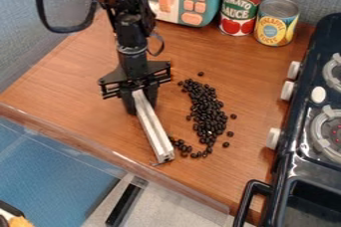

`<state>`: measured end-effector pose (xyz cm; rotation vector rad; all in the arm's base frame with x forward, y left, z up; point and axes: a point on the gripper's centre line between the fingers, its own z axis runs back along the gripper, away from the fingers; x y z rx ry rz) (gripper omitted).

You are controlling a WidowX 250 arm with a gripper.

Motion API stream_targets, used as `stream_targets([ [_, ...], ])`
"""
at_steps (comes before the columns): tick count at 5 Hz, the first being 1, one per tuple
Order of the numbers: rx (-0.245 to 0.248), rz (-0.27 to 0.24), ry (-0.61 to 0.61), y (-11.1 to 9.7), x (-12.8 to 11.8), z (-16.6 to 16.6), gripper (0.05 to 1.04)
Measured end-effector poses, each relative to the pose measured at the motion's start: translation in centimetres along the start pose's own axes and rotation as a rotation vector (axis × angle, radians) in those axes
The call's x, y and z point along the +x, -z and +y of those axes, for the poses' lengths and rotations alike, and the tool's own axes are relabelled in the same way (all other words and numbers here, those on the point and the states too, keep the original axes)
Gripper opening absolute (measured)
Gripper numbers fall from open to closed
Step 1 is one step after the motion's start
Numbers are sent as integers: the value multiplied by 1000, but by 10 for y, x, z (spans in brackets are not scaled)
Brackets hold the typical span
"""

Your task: Sweep into pile

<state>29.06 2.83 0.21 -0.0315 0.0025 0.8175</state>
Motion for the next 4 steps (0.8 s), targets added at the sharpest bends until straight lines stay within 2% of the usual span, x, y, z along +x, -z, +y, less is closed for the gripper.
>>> stream_targets([
  [4,-21,2,-46,1,-1,-21,388],
])
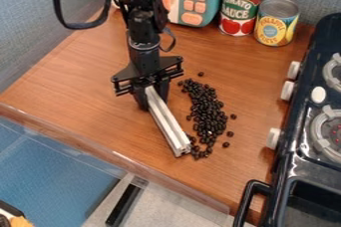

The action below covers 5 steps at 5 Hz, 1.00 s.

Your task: Sweep into pile

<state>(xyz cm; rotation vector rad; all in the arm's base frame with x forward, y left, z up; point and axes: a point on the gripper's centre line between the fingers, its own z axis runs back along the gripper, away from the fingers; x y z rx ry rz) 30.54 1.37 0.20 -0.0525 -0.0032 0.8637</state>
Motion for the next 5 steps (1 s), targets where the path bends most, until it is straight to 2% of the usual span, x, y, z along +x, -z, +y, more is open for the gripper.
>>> stream_targets([
  [2,-7,1,-1,1,-3,-4,388],
  [4,-23,20,24,1,-21,-20,388],
  [5,-28,24,14,0,-21,-21,388],
])
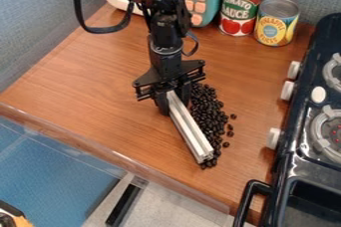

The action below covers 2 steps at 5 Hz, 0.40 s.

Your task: Sweep into pile

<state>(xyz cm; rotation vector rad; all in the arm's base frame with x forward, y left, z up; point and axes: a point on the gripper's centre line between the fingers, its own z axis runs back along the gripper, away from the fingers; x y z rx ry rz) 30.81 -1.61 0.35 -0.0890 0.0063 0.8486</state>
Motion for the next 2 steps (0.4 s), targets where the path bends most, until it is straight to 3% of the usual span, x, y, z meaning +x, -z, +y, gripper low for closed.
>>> stream_targets([
  [2,8,56,1,-5,-4,6,387],
])
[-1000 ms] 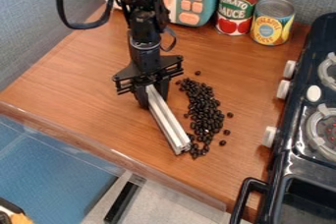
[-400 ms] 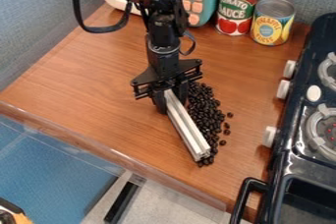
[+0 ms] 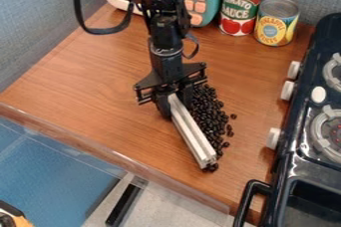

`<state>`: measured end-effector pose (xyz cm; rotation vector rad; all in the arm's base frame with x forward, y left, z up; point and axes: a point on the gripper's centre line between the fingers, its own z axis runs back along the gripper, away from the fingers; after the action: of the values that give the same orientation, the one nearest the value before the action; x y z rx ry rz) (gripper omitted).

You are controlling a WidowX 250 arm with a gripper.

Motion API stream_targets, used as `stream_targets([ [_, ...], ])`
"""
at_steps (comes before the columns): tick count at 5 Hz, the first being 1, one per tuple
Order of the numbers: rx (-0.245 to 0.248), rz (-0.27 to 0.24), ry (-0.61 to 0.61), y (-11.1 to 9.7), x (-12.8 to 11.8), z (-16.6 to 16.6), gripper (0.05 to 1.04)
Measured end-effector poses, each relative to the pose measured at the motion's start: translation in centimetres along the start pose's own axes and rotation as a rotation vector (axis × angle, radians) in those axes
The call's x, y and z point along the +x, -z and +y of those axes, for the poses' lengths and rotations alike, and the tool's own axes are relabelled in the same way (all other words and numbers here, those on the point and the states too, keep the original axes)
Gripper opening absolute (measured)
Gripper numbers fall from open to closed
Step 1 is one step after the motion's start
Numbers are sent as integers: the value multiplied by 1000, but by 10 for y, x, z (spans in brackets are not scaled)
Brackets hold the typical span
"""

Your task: Sweep into pile

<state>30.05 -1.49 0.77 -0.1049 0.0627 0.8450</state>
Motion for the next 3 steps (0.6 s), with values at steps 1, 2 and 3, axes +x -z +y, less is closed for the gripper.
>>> stream_targets([
  [1,-26,36,-25,-22,6,12,388],
  [2,-68,61,-24,-50,15,24,387],
  [3,-99,66,-34,-66,32,40,387],
])
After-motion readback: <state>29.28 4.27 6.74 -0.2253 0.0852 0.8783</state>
